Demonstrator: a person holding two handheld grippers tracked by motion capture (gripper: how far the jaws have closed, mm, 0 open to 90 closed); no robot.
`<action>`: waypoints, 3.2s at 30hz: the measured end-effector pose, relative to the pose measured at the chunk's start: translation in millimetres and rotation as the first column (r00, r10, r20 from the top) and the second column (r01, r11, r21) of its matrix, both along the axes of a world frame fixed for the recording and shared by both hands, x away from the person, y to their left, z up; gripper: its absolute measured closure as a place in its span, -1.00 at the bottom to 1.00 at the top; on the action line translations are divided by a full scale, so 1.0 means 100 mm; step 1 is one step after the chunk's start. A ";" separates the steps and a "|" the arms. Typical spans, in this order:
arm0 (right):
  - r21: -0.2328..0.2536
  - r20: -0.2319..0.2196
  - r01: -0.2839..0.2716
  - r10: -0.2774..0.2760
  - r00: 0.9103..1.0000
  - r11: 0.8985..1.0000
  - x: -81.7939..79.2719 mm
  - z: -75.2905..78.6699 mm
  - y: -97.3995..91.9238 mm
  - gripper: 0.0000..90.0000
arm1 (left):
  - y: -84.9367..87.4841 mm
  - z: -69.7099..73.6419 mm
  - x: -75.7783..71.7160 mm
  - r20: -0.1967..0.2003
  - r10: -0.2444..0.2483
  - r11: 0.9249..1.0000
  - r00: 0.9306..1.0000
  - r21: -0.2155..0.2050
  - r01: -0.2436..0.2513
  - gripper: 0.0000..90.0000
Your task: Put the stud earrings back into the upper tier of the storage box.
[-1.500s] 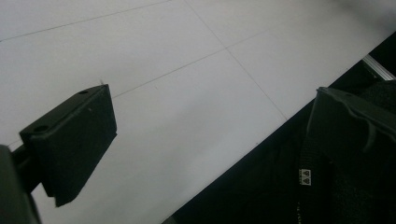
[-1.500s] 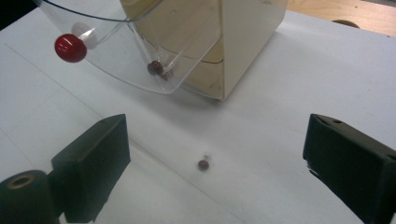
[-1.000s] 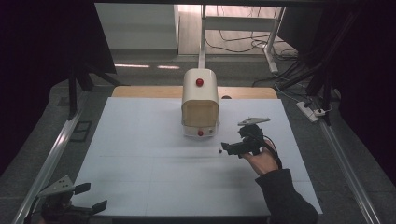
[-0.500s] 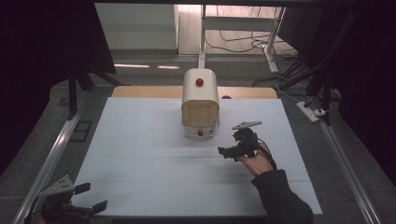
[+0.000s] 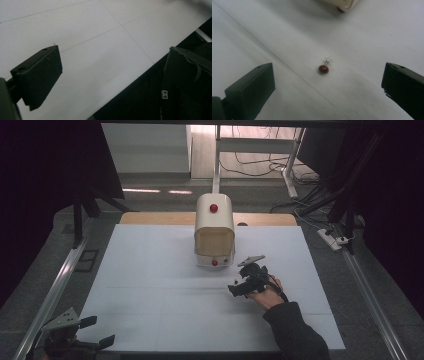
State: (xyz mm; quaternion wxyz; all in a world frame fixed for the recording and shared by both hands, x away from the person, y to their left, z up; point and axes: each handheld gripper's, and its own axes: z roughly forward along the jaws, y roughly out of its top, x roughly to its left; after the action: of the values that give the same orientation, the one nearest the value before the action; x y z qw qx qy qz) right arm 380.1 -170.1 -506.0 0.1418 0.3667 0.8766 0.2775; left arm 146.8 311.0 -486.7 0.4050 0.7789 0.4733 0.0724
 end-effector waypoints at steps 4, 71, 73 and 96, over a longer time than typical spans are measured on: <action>-0.020 -0.008 -0.007 0.007 1.000 1.000 0.01 -0.06 0.03 -1.00 | 0.00 0.00 0.00 0.000 0.000 1.000 1.000 -0.001 0.000 -0.96; -0.022 -0.032 -0.014 0.013 0.999 1.000 0.04 -0.04 0.03 0.78 | -0.01 0.00 0.00 0.000 -0.007 1.000 1.000 0.005 0.007 -0.96; -0.016 -0.025 -0.015 0.015 1.000 1.000 0.04 -0.02 0.01 0.79 | -0.01 0.00 0.00 0.000 -0.007 1.000 1.000 0.005 0.007 -0.96; 0.092 0.008 -0.006 0.005 1.000 0.996 -0.07 0.31 -0.15 0.78 | -0.01 0.00 0.00 0.000 -0.007 1.000 1.000 0.009 0.007 -0.96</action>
State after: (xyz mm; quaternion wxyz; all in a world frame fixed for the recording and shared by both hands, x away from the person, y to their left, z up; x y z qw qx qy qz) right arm 373.4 -184.7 -474.8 0.1275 0.3691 0.8633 0.3197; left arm 146.9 310.1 -486.7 0.4021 0.7822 0.4703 0.0733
